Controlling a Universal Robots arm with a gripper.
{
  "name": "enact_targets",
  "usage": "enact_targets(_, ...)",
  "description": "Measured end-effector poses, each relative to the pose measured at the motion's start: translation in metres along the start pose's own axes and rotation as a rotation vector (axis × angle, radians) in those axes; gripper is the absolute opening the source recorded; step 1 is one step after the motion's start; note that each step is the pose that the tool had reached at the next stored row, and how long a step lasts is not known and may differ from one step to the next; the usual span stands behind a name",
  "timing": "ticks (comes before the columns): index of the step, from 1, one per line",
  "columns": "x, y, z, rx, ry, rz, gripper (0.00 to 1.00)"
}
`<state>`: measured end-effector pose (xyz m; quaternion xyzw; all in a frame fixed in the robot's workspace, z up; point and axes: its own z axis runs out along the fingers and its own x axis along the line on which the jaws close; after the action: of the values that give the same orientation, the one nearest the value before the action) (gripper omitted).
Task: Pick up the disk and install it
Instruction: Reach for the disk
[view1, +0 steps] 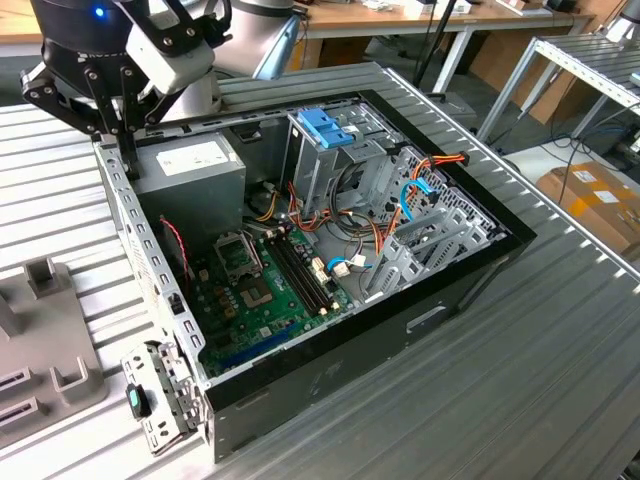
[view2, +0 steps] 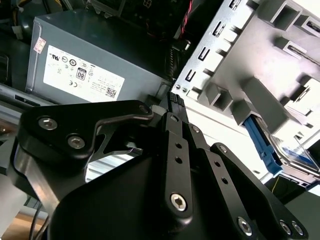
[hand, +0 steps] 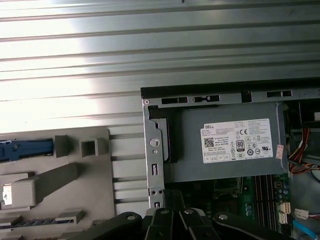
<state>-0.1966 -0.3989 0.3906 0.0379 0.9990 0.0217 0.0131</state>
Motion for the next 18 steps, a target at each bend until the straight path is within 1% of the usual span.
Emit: enact_targets(18,0.0114,-0.0009,0.0003,0.0,0.0,0.0,0.11)
